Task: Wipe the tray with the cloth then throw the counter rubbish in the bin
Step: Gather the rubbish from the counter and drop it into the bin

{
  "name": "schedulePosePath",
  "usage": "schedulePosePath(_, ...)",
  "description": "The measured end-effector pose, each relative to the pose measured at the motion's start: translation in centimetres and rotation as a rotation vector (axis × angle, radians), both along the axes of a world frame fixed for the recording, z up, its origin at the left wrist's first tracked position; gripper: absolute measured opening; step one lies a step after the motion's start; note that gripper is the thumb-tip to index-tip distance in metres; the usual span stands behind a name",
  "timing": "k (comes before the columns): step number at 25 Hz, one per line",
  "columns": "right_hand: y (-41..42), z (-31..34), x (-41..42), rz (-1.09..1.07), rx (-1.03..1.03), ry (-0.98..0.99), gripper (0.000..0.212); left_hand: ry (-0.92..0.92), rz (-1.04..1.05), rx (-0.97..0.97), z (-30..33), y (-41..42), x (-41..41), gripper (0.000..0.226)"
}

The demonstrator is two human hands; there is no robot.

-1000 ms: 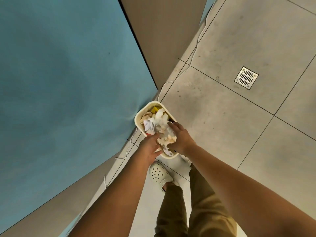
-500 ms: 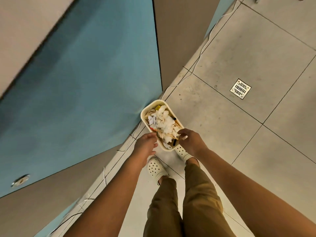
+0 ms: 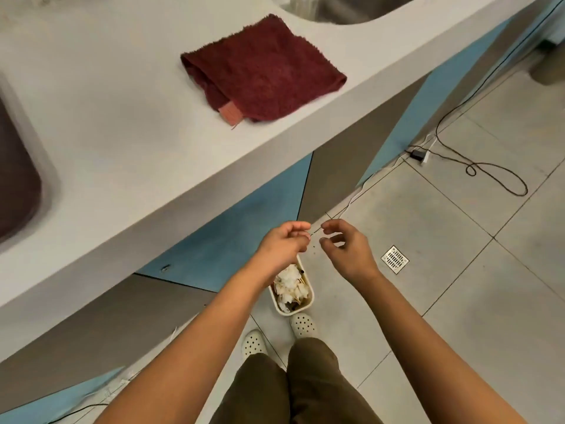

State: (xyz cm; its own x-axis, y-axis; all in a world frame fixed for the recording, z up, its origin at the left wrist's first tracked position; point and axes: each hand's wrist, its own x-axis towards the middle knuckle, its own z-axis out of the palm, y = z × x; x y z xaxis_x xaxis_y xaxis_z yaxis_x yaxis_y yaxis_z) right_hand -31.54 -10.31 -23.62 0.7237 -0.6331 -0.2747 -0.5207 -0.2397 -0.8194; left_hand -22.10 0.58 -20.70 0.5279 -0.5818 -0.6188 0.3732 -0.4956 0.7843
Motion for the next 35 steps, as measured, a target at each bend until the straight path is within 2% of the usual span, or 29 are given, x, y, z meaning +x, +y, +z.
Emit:
schedulePosePath(2, -1.2, 4.2, 0.3, -0.02, -0.069, -0.066, 0.021, -0.029, 0.018, -0.072, 4.5, 0.3, 0.5, 0.021)
schedulePosePath(8, -1.8, 14.6, 4.4, 0.128, -0.123, -0.331, 0.023, -0.163, 0.181, -0.205, 15.3, 2.0, 2.9, 0.016)
schedulePosePath(15, -3.0, 20.7, 10.6, 0.273, -0.114, -0.466, 0.022, -0.325, 0.351, -0.263, 22.4, 2.8, 6.1, 0.016)
schedulePosePath(27, -1.3, 21.7, 21.0, 0.501, -0.007, -0.44, 0.019, -0.381, 0.69, -0.175, 23.7, 7.5, 13.0, 0.017)
schedulePosePath(35, 1.7, 20.5, 30.9, 0.515, -0.09, -0.346, 0.02, -0.451, 0.711, -0.072, 22.2, 12.3, 24.0, 0.018)
